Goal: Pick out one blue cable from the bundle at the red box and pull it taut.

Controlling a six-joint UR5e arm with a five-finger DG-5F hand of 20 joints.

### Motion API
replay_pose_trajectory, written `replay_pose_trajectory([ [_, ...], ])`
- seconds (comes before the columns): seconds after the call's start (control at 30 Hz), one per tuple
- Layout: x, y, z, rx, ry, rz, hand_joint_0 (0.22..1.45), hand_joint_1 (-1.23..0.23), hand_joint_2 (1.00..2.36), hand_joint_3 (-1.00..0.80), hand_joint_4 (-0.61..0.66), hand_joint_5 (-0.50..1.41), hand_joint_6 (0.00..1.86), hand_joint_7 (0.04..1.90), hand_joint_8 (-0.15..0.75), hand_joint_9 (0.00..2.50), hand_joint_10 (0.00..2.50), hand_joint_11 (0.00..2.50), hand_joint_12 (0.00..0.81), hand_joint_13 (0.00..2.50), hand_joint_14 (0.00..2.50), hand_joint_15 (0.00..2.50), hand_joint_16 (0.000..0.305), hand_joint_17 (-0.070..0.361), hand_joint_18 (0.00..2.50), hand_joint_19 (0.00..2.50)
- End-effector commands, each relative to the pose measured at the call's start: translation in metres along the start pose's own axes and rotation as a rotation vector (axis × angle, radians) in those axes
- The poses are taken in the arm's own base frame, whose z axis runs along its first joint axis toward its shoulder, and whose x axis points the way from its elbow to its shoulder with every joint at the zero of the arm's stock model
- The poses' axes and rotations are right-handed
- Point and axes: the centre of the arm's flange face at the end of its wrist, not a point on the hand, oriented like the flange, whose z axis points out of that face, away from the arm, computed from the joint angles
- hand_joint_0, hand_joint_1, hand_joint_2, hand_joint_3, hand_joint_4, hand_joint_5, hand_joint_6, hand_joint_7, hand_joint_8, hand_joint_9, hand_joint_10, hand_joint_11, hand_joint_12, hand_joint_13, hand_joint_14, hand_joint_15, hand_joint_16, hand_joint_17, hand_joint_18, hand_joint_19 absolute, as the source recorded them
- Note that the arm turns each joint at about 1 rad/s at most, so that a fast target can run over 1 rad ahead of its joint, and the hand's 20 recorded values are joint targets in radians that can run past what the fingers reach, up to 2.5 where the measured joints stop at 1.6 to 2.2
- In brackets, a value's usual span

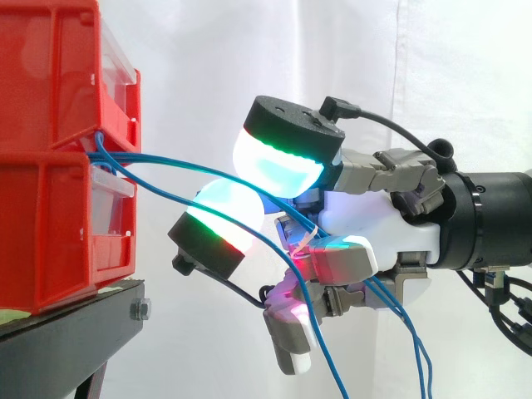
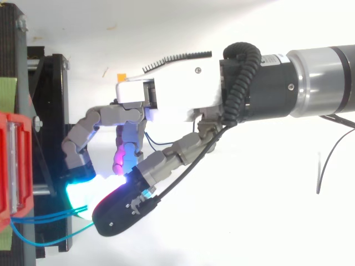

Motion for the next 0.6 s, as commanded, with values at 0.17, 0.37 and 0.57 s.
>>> replay_pose_trajectory([
  [0.17,-0.0001,0.0003,0.0003,-0.003,-0.001,0.000,0.64,-0.81,1.02,-0.14,0.01,-0.14,0.92,0.89,0.307,1.38,0.03,0.87,0.423,1.08,0.02,0.67,0.059,0.133,0.82,0.76],
  [0.37,0.0001,-0.0010,0.0003,0.000,-0.001,0.000,0.60,-0.69,1.00,-0.50,0.04,-0.13,0.90,0.86,0.301,1.41,0.03,0.86,0.410,1.09,0.02,0.67,0.056,0.127,0.82,0.77],
  [0.57,-0.0001,0.0003,0.0003,-0.003,-0.001,0.000,0.56,-0.63,1.00,-0.50,0.05,-0.13,0.88,0.87,0.305,1.42,0.03,0.86,0.421,1.10,0.02,0.67,0.058,0.130,0.83,0.76],
])
